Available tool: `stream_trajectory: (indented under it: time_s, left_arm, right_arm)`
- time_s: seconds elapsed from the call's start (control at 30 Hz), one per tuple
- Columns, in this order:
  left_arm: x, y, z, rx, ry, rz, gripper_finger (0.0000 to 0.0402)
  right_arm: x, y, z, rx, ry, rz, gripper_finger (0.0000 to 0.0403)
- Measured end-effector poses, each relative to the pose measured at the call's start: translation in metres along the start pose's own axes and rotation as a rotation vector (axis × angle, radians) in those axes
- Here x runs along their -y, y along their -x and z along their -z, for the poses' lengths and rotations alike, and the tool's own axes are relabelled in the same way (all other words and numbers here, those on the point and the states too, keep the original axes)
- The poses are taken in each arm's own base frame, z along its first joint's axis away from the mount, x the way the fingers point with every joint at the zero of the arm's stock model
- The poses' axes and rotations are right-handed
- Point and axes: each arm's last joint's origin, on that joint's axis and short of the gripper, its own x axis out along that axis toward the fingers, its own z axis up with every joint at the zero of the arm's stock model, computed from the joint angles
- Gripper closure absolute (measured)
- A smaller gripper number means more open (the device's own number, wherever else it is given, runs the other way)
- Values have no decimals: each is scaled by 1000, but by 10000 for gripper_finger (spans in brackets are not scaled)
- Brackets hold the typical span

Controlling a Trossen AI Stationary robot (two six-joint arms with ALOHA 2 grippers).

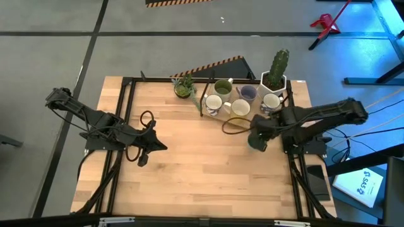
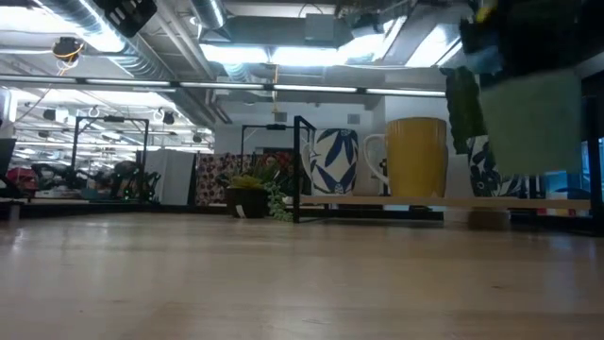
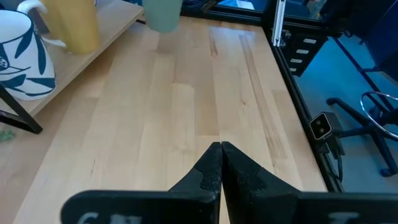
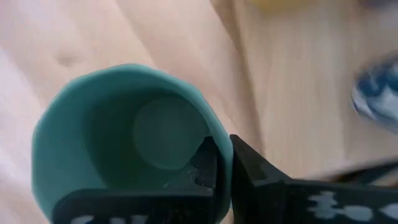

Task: Place coffee mugs
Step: Put the green mug aligned with the blue patterned mug on the shelf

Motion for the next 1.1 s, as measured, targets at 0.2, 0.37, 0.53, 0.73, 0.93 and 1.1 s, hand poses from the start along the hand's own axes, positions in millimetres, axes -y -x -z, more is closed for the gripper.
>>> stream_trajectory:
  time_s: [0.2, 0.37, 0.53, 0.73, 0.93, 1.1]
  left_arm:
    - [-1, 0, 0, 3, -17, -33, 401]
    - [-2, 0, 1, 4, -31, -54, 401]
    - [-2, 0, 1, 3, -38, -55, 401]
    - [-2, 0, 2, -4, -40, -58, 401]
    - [-3, 0, 2, -6, -41, -59, 401]
    - [-2, 0, 2, -5, -41, -58, 401]
  right_arm:
    - [19, -15, 7, 19, -157, 20, 402]
    - [27, -16, 2, 32, -204, 44, 403]
    - [39, -18, -1, 9, -233, 83, 403]
    - [57, -17, -5, -7, -253, 112, 403]
    - [76, -3, -1, 78, -306, 123, 403]
    - [83, 1, 12, 141, -331, 114, 403]
